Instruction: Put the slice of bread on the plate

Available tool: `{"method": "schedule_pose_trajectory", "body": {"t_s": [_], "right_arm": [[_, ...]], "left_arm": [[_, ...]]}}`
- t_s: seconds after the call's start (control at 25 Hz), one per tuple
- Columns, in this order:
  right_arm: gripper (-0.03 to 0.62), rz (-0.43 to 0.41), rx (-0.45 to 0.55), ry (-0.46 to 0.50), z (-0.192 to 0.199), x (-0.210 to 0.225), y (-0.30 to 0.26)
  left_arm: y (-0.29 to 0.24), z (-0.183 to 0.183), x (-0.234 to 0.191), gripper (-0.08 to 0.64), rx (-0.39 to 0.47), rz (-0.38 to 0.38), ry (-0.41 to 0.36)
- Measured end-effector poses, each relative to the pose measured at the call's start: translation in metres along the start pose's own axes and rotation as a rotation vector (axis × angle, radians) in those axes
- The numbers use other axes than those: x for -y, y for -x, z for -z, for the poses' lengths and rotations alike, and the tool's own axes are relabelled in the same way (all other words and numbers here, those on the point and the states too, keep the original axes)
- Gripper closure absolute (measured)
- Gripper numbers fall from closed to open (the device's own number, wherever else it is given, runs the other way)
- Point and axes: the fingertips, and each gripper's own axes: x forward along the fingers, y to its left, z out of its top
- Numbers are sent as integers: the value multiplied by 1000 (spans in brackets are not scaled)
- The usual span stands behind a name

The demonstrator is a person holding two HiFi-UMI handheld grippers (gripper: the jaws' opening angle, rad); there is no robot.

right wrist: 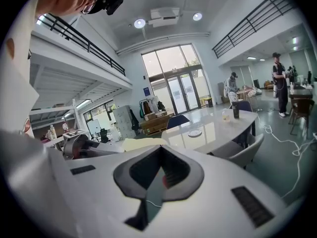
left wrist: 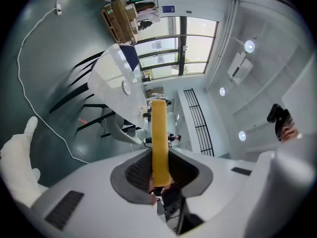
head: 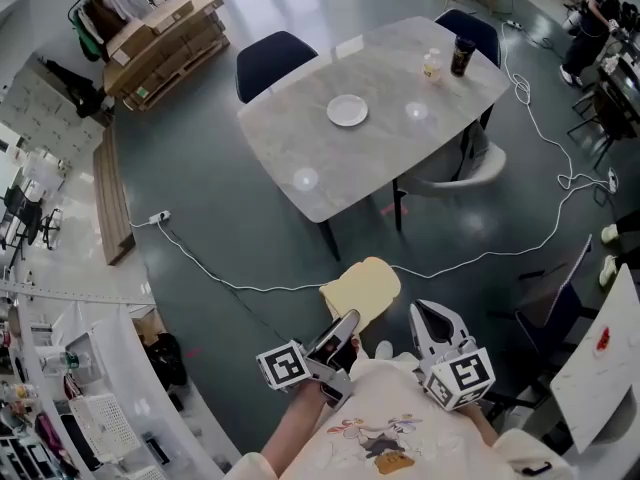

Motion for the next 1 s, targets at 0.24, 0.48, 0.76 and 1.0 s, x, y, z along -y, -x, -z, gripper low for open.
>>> {"method": "schedule_pose_trajectory", "body": {"t_s": [0.24, 0.48, 0.76, 1.0], "right_arm": [[589, 45, 6, -9, -31, -8, -67], [589, 80, 16, -35, -51, -18, -137], [589, 127, -13, -34, -60, -29, -187], [589, 132, -39, -10, -67, -26, -213]], "left_arm": [[-14, -73, 14, 463, -34, 29, 3], [-27, -139, 12, 463, -97, 29, 8], [-34, -204, 7, 465, -120, 32, 25], [-50, -229, -1, 463, -137, 28, 34]]}}
